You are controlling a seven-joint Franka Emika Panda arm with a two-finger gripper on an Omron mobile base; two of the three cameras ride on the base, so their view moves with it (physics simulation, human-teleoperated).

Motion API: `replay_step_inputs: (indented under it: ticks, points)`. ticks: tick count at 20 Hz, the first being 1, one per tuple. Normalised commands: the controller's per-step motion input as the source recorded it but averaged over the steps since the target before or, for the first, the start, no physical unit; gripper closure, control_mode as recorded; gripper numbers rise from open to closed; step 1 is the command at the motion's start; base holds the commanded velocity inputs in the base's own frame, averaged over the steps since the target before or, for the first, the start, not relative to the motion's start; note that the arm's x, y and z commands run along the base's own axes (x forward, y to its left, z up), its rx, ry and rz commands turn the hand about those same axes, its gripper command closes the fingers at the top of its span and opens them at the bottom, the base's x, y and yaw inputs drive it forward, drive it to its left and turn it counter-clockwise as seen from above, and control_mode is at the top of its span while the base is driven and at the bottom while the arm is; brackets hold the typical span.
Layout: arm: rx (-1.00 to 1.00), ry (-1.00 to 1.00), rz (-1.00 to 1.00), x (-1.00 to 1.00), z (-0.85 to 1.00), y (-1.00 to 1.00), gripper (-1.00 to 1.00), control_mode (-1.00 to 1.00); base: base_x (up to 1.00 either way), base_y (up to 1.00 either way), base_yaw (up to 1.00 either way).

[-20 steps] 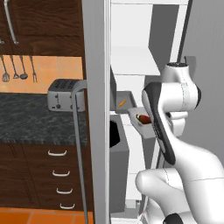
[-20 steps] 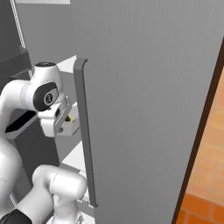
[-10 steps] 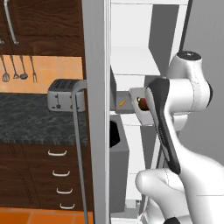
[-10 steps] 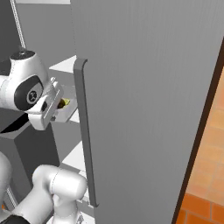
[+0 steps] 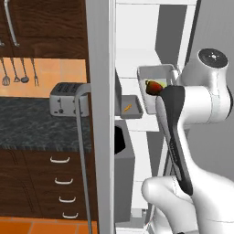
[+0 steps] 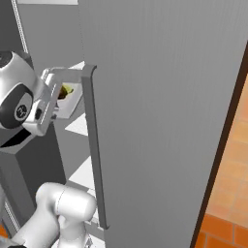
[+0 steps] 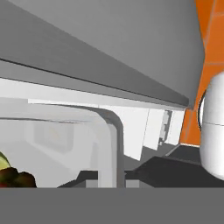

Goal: Take the meat container that has the shrimp and place it on the second highest rack of the freezer. Then take the vegetable container that has the bell pepper and lemon wedge and place it on the highest rack of the freezer.

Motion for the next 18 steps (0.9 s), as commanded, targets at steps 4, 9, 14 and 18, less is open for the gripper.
replay_step_inputs:
  ticks: [4, 9, 14, 18]
  points:
    - [0.0, -0.16, -0.04, 0.58, 0.31, 0.0, 1.0, -1.0, 0.0, 0.0, 0.0]
    - [0.0, 0.0, -0.05, 0.97, 0.17, 0.0, 1.0, -1.0, 0.0, 0.0, 0.0]
    - [0.0, 0.01, -0.05, 0.96, 0.26, 0.02, 1.0, -1.0, 0.0, 0.0, 0.0]
    - [0.0, 0.03, 0.0, 0.85, 0.11, 0.0, 1.0, -1.0, 0.0, 0.0, 0.0]
